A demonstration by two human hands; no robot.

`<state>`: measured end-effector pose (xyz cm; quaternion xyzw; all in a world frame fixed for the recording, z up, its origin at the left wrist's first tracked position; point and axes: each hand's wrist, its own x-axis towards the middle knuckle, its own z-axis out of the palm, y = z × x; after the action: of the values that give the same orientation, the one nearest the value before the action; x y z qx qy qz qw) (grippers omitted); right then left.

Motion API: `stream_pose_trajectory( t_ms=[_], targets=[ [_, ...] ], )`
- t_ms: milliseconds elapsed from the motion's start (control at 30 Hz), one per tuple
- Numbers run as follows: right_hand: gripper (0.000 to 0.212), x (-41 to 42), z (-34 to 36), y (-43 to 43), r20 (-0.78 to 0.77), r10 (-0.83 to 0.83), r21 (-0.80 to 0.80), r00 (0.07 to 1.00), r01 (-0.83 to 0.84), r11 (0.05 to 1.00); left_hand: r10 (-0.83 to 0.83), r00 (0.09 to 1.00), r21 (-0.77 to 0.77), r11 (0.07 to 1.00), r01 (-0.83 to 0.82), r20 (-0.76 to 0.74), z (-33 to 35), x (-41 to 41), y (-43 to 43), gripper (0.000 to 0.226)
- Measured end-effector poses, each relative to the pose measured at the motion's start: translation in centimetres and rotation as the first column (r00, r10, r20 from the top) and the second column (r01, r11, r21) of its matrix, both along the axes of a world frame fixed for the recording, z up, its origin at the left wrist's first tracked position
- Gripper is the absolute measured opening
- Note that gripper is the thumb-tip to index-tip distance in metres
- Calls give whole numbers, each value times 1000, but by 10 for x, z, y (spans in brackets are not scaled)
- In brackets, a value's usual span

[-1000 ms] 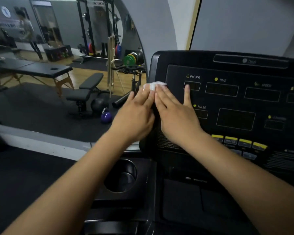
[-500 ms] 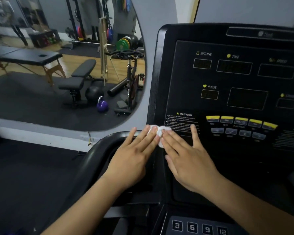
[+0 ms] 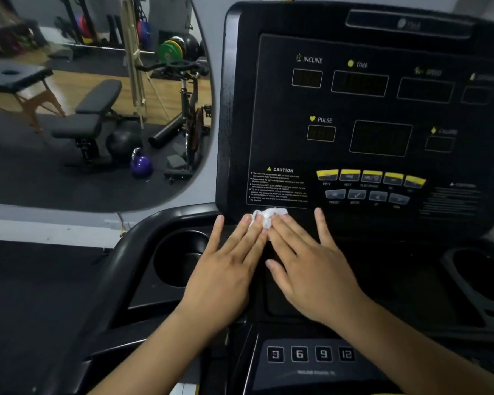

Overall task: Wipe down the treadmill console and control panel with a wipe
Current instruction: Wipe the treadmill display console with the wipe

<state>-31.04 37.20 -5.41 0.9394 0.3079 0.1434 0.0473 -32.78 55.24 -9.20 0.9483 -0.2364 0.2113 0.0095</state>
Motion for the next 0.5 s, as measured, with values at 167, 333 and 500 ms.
stream_pose_trajectory(
  t_ms=[167,333,500],
  targets=[
    [58,4,5,-2,9,25,33,1000,-25,999,34,998,52,998,-31,-50,9,0,-3,62],
    [59,8,9,-32,12,-25,76,1000,24,997,-22,999,51,998,23,-33,29,14,-28,63],
    [58,7,7,-80,16,-84,73,996,82,994,-91,995,58,994,94,-42,33,22,-74,61]
  ],
)
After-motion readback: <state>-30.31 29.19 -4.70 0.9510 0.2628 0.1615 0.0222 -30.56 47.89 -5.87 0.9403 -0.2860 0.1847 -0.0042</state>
